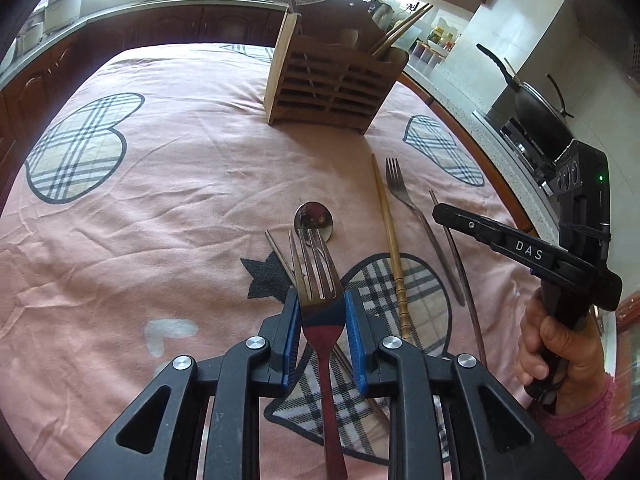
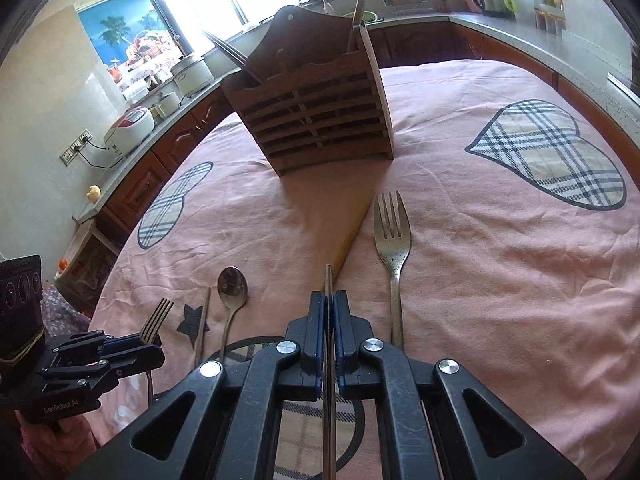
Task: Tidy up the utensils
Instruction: 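Close the left tool on a red-handled fork while the right tool grasps a thin metal chopstick, then lift the left tool's fork toward the holder while the right tool carries its chopstick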
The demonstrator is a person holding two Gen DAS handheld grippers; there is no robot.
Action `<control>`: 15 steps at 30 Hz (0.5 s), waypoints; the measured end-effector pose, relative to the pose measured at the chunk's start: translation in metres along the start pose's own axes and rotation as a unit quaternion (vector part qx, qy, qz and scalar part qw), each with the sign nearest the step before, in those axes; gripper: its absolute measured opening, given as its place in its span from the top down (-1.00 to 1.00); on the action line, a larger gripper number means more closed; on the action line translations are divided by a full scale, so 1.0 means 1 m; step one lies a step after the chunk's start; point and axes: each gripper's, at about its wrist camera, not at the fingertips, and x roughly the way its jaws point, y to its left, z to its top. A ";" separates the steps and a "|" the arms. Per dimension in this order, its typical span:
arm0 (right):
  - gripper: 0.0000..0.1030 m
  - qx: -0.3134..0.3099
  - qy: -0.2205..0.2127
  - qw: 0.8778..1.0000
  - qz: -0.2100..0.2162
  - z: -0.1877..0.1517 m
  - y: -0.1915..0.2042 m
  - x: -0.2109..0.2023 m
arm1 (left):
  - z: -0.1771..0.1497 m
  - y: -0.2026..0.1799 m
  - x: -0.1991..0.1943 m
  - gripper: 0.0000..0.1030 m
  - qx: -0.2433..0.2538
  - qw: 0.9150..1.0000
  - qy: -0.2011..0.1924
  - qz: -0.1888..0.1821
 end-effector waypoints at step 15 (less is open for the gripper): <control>0.92 -0.008 -0.066 0.998 0.005 0.006 0.018 -0.058 | -0.016 0.008 -0.064 0.62 -0.013 0.998 -0.067 -0.010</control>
